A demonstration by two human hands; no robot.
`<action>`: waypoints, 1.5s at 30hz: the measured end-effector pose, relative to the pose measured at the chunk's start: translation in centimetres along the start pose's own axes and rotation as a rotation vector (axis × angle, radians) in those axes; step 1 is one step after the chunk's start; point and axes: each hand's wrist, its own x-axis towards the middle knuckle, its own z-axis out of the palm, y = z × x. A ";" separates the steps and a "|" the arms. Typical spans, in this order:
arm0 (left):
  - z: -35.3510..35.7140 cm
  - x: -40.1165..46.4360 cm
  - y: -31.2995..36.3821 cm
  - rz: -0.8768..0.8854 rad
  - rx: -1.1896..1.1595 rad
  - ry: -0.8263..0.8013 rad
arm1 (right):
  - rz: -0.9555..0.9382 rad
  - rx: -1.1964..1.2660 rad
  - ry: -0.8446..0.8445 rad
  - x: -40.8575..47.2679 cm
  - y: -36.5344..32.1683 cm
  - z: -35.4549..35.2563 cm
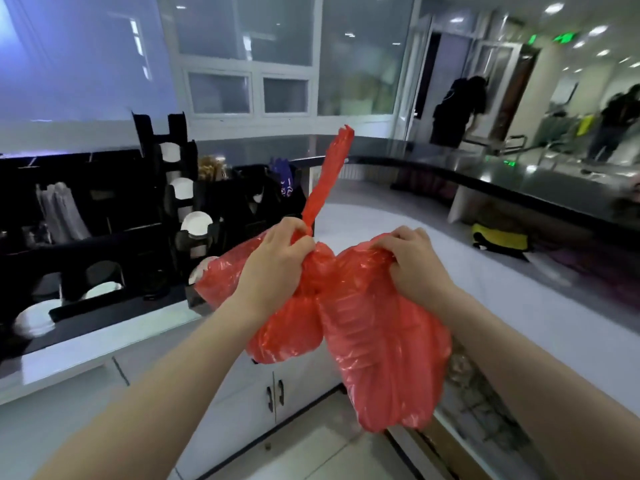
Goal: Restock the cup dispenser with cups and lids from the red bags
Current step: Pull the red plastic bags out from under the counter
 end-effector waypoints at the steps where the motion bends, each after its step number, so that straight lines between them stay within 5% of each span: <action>1: 1.0 1.0 -0.4 0.005 -0.018 0.000 | 0.025 -0.013 0.009 0.8 1.0 0.0; 21: 23.7 27.5 -7.8 0.008 -0.214 0.028 | 0.349 -0.106 0.332 21.8 22.6 -1.4; 32: 40.7 36.5 -8.9 -0.185 -0.187 -0.120 | 0.416 -0.102 0.186 33.1 40.1 2.8; 40: 48.6 41.1 -12.8 -0.209 -0.167 -0.183 | 0.510 -0.115 0.292 38.0 45.0 5.0; 45: 52.9 42.0 -13.6 -0.187 -0.237 -0.242 | 0.461 -0.215 0.179 39.0 45.6 8.1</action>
